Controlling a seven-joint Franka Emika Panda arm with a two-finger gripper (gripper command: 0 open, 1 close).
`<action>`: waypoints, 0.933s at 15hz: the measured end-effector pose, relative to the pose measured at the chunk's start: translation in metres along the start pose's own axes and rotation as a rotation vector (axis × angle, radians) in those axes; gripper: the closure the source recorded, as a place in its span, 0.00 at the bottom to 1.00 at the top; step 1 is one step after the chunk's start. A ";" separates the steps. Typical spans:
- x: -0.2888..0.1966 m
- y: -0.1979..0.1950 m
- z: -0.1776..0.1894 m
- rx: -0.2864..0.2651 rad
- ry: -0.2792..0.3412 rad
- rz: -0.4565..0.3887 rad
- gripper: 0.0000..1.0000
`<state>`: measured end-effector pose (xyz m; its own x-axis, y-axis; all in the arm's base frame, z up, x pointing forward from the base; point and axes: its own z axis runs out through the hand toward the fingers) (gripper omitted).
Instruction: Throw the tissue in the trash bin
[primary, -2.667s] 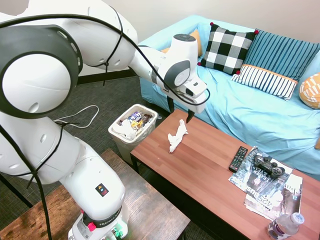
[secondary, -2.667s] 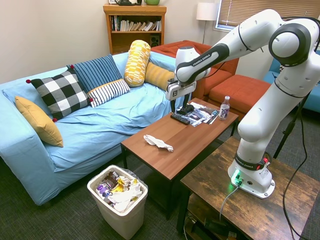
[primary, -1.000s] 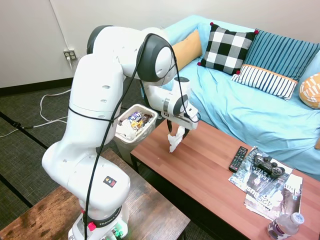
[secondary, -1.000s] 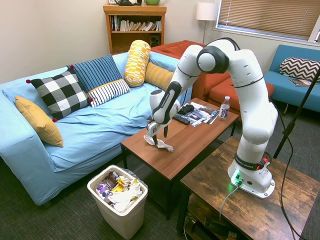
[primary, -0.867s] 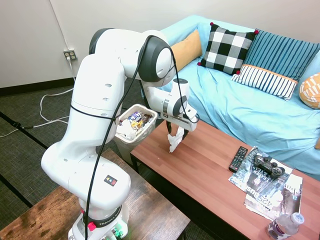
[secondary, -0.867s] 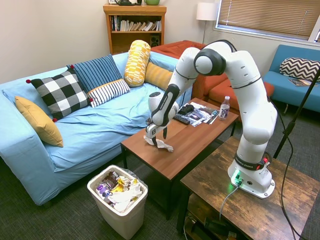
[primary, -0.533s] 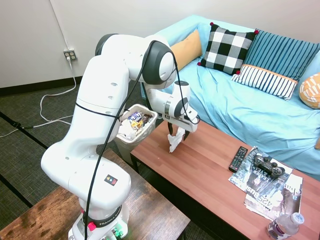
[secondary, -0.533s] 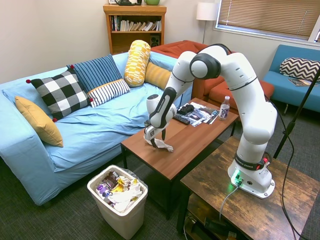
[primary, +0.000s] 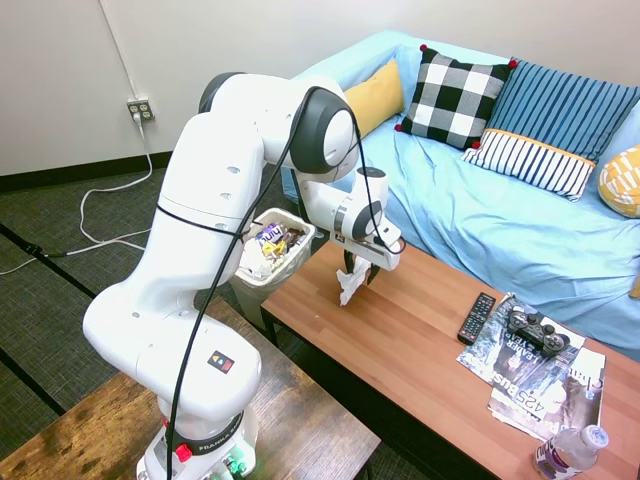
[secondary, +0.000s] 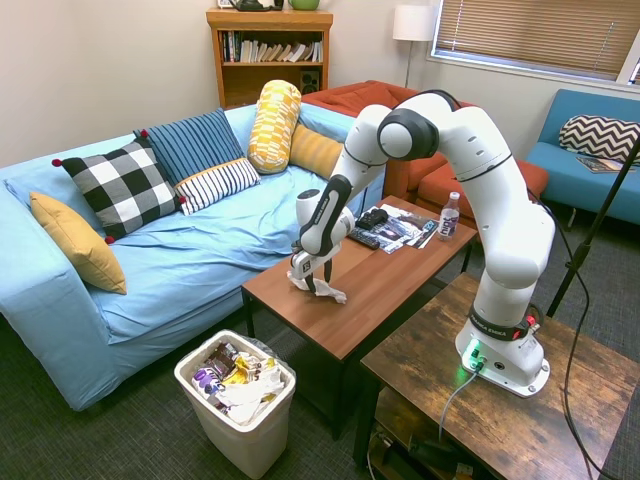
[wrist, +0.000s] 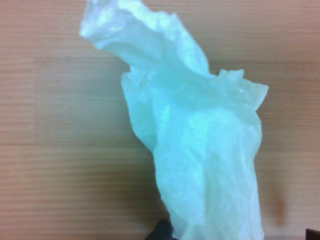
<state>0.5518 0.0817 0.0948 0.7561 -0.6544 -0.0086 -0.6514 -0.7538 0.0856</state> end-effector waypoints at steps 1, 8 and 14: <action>0.001 0.001 0.000 0.003 -0.004 -0.001 1.00; 0.009 0.007 -0.002 0.019 -0.018 -0.001 1.00; 0.023 0.010 -0.027 0.065 -0.011 0.015 1.00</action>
<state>0.5645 0.0609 0.1225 0.7458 -0.6660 -0.0184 -0.6656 -0.7460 0.0211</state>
